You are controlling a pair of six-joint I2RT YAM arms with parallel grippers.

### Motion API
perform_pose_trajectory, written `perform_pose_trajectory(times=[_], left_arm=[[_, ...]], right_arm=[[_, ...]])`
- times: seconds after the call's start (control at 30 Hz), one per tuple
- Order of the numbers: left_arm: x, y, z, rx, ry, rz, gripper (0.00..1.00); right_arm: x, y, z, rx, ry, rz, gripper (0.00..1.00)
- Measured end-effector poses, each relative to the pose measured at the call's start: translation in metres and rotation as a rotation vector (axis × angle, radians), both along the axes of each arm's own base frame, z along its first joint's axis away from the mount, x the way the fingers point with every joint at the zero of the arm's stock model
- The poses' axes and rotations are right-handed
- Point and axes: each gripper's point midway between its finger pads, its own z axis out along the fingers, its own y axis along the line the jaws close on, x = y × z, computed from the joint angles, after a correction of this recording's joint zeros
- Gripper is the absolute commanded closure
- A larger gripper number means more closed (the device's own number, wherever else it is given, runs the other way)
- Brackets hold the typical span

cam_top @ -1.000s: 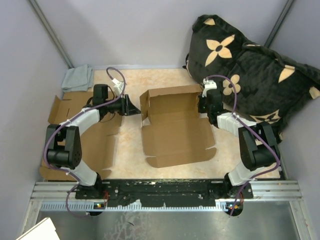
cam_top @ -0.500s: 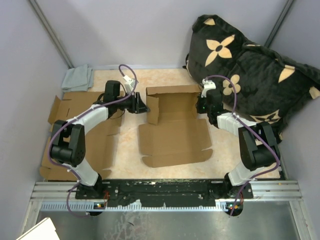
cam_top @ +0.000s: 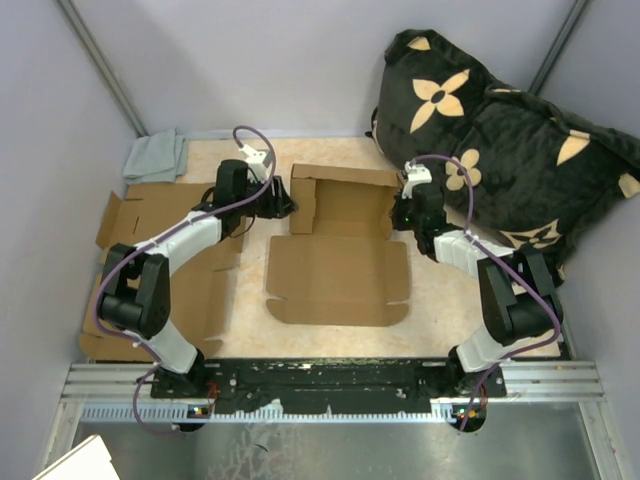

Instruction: Fold the paper box

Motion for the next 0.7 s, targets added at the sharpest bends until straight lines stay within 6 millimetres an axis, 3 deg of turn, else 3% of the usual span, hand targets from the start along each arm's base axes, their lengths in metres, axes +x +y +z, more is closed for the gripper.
perform_pose_trajectory(times=[0.4, 0.7], left_arm=[[0.012, -0.007, 0.004, -0.011, -0.168, 0.057, 0.39], [0.021, -0.008, 0.004, 0.073, -0.250, 0.120, 0.63]], right_arm=[[-0.002, 0.006, 0.000, 0.012, 0.004, 0.020, 1.00], [-0.004, 0.011, 0.000, 0.008, 0.005, 0.031, 1.00]])
